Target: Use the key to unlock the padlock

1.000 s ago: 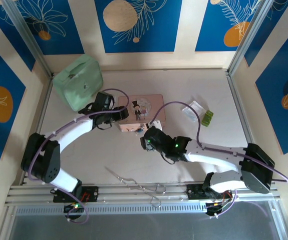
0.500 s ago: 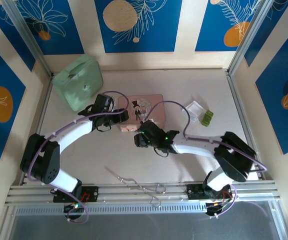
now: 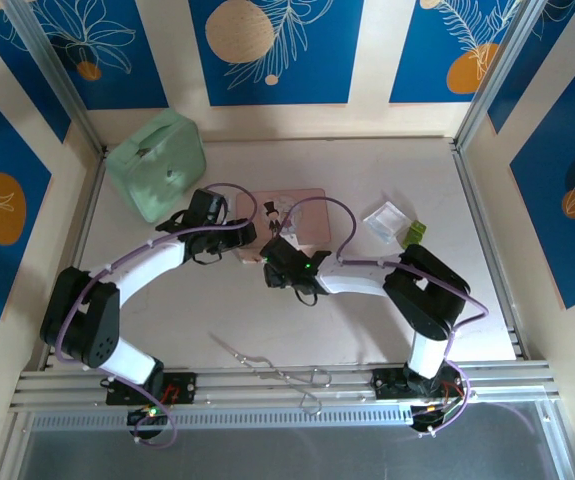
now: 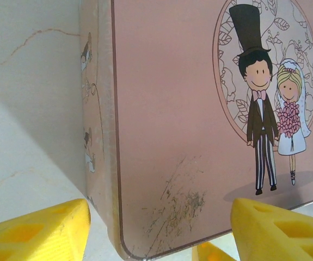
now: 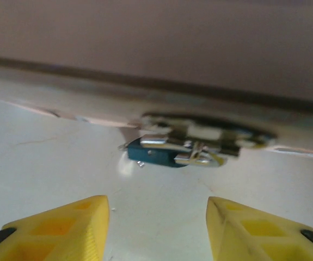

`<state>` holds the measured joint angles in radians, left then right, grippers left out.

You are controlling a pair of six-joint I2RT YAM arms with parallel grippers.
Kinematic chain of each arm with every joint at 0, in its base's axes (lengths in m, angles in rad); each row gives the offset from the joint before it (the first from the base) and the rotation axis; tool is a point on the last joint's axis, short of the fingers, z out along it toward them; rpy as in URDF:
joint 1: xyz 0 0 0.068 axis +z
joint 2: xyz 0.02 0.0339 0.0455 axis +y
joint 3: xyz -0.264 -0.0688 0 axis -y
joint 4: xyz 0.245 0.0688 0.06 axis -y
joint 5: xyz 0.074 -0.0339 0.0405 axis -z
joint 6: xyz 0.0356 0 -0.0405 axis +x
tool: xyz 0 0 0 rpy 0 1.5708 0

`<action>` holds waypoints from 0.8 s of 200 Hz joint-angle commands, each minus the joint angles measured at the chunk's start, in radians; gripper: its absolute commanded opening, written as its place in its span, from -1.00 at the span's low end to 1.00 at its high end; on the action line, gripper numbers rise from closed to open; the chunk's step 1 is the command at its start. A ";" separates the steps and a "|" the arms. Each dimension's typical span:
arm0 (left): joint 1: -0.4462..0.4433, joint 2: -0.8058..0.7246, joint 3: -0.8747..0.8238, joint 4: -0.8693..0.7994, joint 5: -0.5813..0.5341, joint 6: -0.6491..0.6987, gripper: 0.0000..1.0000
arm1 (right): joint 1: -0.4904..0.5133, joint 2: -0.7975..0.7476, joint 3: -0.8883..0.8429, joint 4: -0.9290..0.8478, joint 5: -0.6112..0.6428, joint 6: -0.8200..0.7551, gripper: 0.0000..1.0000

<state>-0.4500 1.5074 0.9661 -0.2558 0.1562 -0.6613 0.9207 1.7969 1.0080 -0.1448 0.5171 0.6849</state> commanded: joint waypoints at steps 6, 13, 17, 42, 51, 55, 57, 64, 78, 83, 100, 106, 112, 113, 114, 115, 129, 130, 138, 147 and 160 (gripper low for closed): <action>-0.009 0.009 -0.015 -0.024 -0.008 0.028 0.36 | -0.015 0.006 -0.004 0.064 0.002 0.001 -0.05; -0.009 0.009 -0.014 -0.023 -0.008 0.028 0.36 | -0.020 0.001 -0.012 0.083 -0.002 -0.006 -0.06; -0.009 0.009 -0.015 -0.024 -0.007 0.030 0.35 | -0.021 -0.001 -0.020 0.099 -0.006 -0.009 -0.06; -0.009 0.011 -0.015 -0.028 -0.008 0.037 0.35 | -0.039 -0.014 -0.043 0.148 -0.022 -0.014 -0.05; -0.009 0.011 -0.015 -0.027 -0.007 0.039 0.34 | -0.047 -0.013 -0.039 0.143 -0.023 -0.009 -0.06; -0.009 0.012 -0.015 -0.027 -0.007 0.039 0.34 | -0.051 -0.012 -0.038 0.143 -0.026 -0.009 -0.07; -0.009 0.013 -0.015 -0.028 -0.007 0.039 0.34 | -0.052 -0.011 -0.037 0.142 -0.025 -0.007 -0.07; -0.009 0.012 -0.015 -0.028 -0.007 0.042 0.34 | -0.057 -0.008 -0.035 0.137 -0.025 -0.004 -0.09; -0.009 0.014 -0.014 -0.030 -0.006 0.047 0.33 | -0.061 -0.004 -0.031 0.129 -0.019 -0.001 -0.12; -0.009 0.015 -0.014 -0.032 -0.006 0.047 0.32 | -0.062 -0.004 -0.029 0.125 -0.016 0.001 -0.14; -0.009 0.016 -0.012 -0.031 -0.006 0.050 0.32 | -0.063 0.006 -0.015 0.103 -0.012 0.005 -0.22; -0.008 0.016 -0.013 -0.032 -0.006 0.051 0.32 | -0.063 0.010 -0.010 0.093 -0.011 0.007 -0.24; -0.007 0.017 -0.012 -0.032 -0.006 0.052 0.31 | -0.063 0.015 -0.007 0.089 -0.010 0.008 -0.26; -0.007 0.016 -0.012 -0.032 -0.006 0.051 0.31 | -0.063 0.015 -0.006 0.088 -0.011 0.008 -0.27; -0.007 0.016 -0.012 -0.031 -0.006 0.052 0.31 | -0.064 0.015 -0.006 0.089 -0.012 0.009 -0.27; -0.007 0.017 -0.012 -0.032 -0.006 0.052 0.31 | -0.064 0.015 -0.006 0.089 -0.012 0.009 -0.28; -0.007 0.016 -0.012 -0.032 -0.006 0.053 0.31 | -0.063 0.022 -0.004 0.084 -0.015 0.011 -0.33; -0.007 0.017 -0.012 -0.032 -0.006 0.053 0.30 | -0.063 0.023 -0.003 0.084 -0.015 0.012 -0.34; -0.007 0.017 -0.012 -0.033 -0.006 0.053 0.31 | -0.063 0.026 -0.001 0.073 -0.014 0.016 -0.42; -0.007 0.017 -0.012 -0.033 -0.006 0.053 0.30 | -0.063 0.028 0.005 0.056 -0.011 0.023 -0.50; -0.007 0.017 -0.012 -0.032 -0.006 0.054 0.30 | -0.064 0.036 0.024 0.008 -0.005 0.041 -0.58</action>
<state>-0.4500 1.5085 0.9653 -0.2558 0.1562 -0.6258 0.8616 1.8004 0.9955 -0.0456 0.4973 0.6987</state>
